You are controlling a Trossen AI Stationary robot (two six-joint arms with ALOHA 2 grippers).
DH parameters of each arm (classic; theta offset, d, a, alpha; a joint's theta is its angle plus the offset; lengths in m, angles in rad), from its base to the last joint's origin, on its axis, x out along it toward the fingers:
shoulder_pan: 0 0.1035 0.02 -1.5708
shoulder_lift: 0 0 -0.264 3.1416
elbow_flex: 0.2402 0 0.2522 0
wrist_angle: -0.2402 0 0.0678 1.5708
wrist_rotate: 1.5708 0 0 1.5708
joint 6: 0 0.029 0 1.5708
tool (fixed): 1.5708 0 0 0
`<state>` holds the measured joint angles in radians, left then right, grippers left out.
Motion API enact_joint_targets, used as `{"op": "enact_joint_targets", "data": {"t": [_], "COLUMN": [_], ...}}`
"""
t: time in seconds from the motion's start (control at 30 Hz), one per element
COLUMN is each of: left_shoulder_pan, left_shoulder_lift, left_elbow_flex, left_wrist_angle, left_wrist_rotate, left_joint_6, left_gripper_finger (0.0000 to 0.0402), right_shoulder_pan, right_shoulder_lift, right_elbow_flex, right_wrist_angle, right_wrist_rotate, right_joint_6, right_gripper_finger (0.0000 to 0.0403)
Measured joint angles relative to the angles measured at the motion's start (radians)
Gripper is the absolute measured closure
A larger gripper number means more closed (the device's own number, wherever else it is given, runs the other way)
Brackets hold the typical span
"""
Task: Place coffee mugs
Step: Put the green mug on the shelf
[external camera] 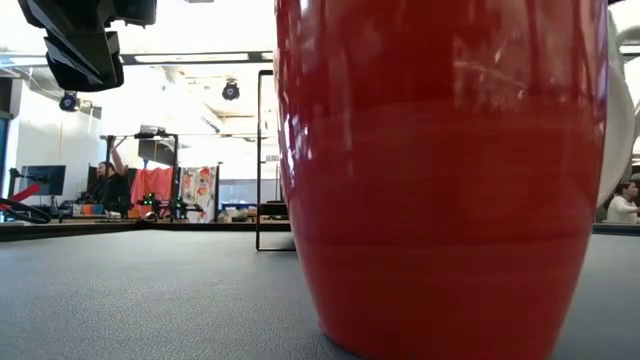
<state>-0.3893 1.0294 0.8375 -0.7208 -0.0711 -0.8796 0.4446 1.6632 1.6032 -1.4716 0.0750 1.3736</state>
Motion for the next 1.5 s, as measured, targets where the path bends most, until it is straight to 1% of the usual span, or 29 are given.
{"op": "enact_joint_targets", "data": {"t": [0.2,0.33,0.43,0.77,0.97,1.17,1.3,1.5], "left_shoulder_pan": [0.000,0.000,0.000,0.000,0.000,0.000,0.000,0.000], "left_shoulder_lift": [0.000,0.000,0.000,0.000,0.000,0.000,0.000,0.000], "left_elbow_flex": [0.000,0.000,0.000,0.000,0.000,0.000,0.000,0.000], "left_wrist_angle": [0.000,0.000,0.000,0.002,0.001,0.001,0.000,0.000], "left_wrist_rotate": [-0.001,-0.022,-0.027,-0.027,-0.027,-0.027,-0.027,-0.029], "left_joint_6": [0.005,0.015,0.022,0.022,0.023,0.030,0.030,0.030], "left_gripper_finger": [0.0372,0.0372,0.0372,0.0372,0.0372,0.0372,0.0372,0.0372], "right_shoulder_pan": [-0.004,-0.022,-0.053,-0.203,-0.295,-0.372,-0.405,-0.411], "right_shoulder_lift": [-0.115,-0.175,-0.199,-0.217,-0.217,-0.217,-0.217,-0.216], "right_elbow_flex": [0.000,-0.004,-0.004,-0.005,-0.005,-0.005,-0.005,-0.005], "right_wrist_angle": [-0.098,-0.099,-0.100,-0.103,-0.098,-0.098,-0.084,0.042], "right_wrist_rotate": [0.007,0.064,0.095,0.101,0.081,0.088,0.102,0.101], "right_joint_6": [0.052,0.084,0.078,-0.099,-0.212,-0.293,-0.303,-0.338], "right_gripper_finger": [0.0390,0.0390,0.0390,0.0390,0.0390,0.0390,0.0390,0.0390]}}
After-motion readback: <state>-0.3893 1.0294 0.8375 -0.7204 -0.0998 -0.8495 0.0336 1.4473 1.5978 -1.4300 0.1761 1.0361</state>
